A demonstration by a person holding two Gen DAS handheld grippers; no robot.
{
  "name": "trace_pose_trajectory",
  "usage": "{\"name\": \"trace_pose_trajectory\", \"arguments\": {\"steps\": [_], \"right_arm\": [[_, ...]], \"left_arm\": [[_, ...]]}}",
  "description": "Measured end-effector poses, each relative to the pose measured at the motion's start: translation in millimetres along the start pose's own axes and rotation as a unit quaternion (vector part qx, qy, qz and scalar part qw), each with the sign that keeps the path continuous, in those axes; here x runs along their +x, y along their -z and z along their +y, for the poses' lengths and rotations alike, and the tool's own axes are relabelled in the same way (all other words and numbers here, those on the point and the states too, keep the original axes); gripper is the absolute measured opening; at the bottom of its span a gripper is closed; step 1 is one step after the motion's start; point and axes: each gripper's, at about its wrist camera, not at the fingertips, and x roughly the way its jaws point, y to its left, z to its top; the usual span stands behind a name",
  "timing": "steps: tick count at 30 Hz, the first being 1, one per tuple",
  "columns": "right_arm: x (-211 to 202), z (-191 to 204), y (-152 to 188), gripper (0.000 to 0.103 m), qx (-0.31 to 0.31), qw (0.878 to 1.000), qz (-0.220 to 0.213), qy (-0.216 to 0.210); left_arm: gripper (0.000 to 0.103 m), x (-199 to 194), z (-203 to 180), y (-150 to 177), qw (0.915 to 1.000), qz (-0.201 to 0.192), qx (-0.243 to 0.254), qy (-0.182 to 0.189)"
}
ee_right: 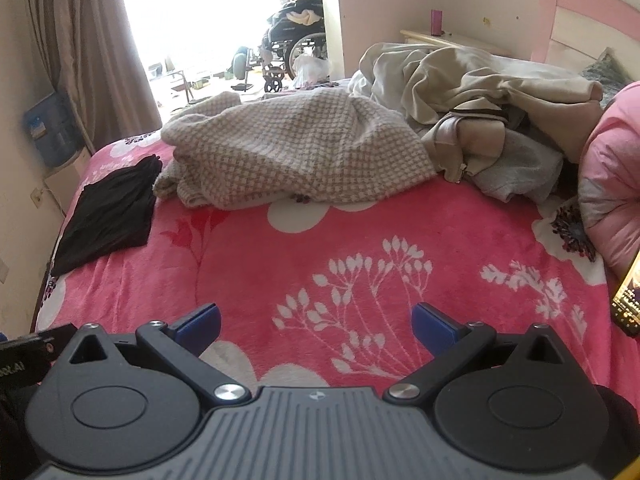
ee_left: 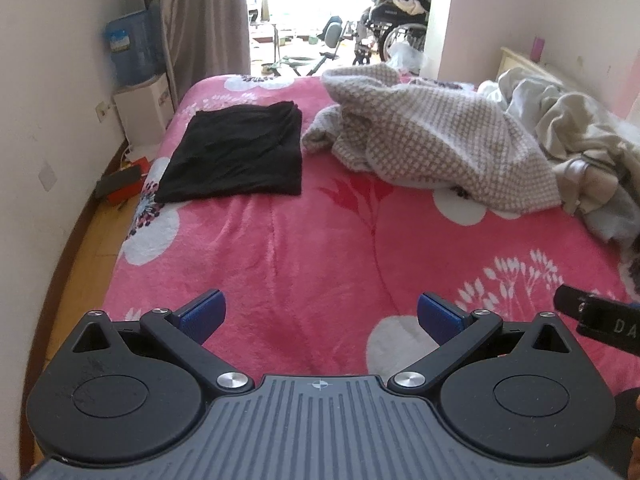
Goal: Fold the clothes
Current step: 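Move both tools toward the houndstooth coat on the bed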
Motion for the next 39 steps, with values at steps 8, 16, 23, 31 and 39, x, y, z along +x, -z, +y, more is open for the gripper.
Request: {"name": "trace_pose_trajectory", "arguments": {"steps": [8, 16, 23, 31, 39], "right_arm": [[0.0, 0.5, -0.4, 0.103, -0.002, 1.000, -0.003, 0.005], [1.9, 1.9, 0.5, 0.103, -0.003, 1.000, 0.001, 0.010], [3.6, 2.9, 2.4, 0.103, -0.007, 1.000, 0.003, 0.011], [5.6, 5.7, 3.2, 0.103, -0.008, 1.000, 0.006, 0.014], [6.2, 7.7, 3.2, 0.103, -0.011, 1.000, 0.006, 0.015]], "left_arm": [[0.103, 3.8, -3.0, 2.2, 0.9998, 0.014, 0.004, -0.010], [0.103, 2.4, -3.1, 2.2, 0.9998, 0.009, 0.012, -0.012], [0.103, 4.6, -4.1, 1.3, 0.9997, 0.013, 0.013, -0.015], [0.103, 6.9, -2.7, 1.6, 0.9996, 0.017, 0.014, -0.020], [0.103, 7.6, -0.8, 1.1, 0.9995, 0.018, 0.018, -0.019]]}}
